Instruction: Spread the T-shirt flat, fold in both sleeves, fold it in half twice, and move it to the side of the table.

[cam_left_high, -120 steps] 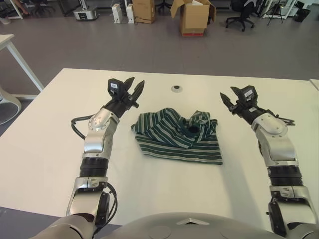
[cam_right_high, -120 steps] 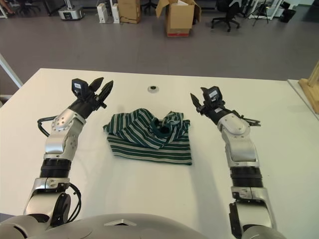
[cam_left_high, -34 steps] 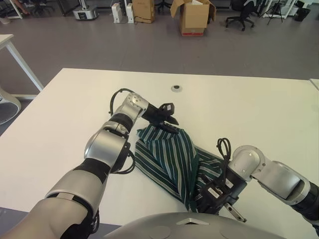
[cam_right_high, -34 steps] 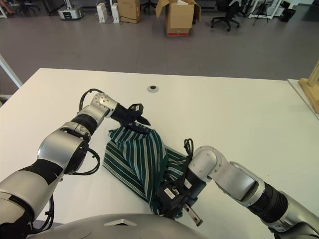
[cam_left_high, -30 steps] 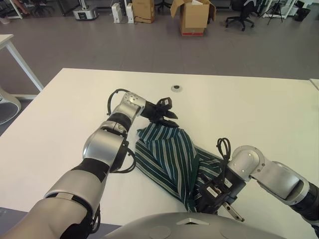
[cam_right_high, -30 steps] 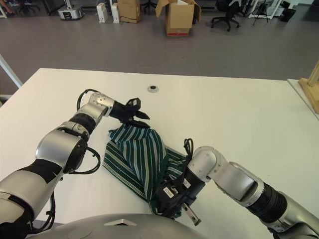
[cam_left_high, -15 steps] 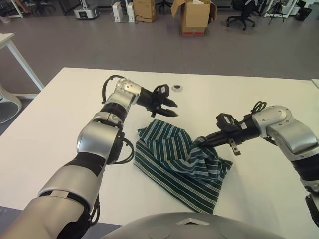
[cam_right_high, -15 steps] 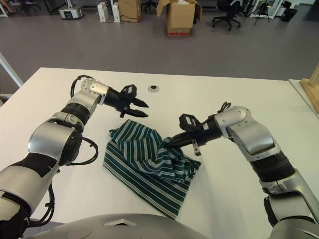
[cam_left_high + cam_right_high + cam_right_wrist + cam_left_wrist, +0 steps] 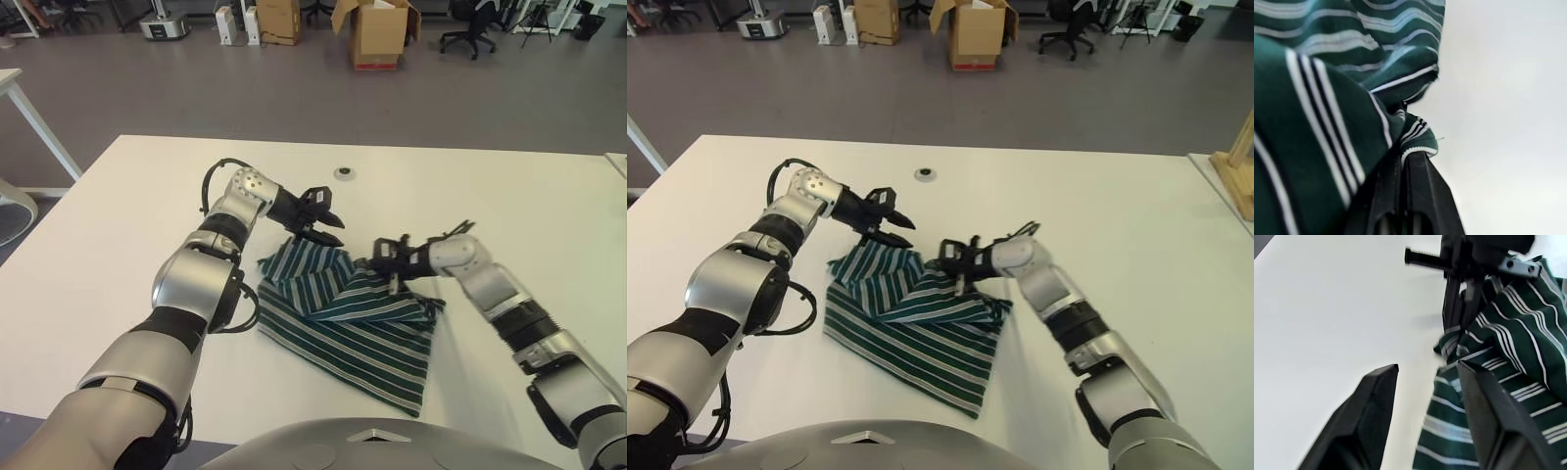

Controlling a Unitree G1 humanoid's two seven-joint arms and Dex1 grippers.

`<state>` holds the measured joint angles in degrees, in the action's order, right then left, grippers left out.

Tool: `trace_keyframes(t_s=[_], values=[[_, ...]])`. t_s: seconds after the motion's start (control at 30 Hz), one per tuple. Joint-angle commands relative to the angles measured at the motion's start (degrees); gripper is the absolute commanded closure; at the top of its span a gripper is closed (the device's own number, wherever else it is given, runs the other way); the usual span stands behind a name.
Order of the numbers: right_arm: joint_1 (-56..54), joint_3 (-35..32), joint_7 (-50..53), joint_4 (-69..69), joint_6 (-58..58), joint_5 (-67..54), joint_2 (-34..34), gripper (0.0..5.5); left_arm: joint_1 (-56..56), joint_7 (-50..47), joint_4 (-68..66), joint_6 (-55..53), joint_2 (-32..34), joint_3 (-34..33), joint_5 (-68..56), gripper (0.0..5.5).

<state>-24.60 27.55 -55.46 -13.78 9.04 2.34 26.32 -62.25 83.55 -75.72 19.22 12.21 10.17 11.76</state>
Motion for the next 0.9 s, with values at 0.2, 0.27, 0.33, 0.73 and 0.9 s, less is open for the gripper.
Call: trace_keyframes(t_s=[0.2, 0.27, 0.33, 0.73, 0.9], values=[[4.5, -3.0, -1.8, 0.4, -6.5, -3.5, -1.9, 5.46, 2.8, 8.9, -1.0, -3.7, 10.2, 8.9, 2.6, 3.26], [5.1, -3.4, -2.3, 0.8, -6.7, -3.4, -1.7, 5.46, 3.0, 8.9, -0.7, -7.1, 9.6, 7.5, -0.1, 3.26], [5.2, -3.3, -2.7, 0.6, -6.9, -3.1, -1.8, 5.46, 2.8, 8.9, 0.0, -9.7, 8.3, 5.3, -2.9, 3.26], [5.4, -3.6, -3.1, 0.9, -6.2, -3.0, -2.2, 5.46, 4.6, 8.9, 2.8, -9.7, 5.5, 13.7, -7.6, 3.26], [5.3, -3.7, -2.9, 0.6, -6.2, -2.7, -2.1, 5.46, 5.5, 8.9, 3.3, -8.9, 5.6, 16.8, -9.0, 3.26]])
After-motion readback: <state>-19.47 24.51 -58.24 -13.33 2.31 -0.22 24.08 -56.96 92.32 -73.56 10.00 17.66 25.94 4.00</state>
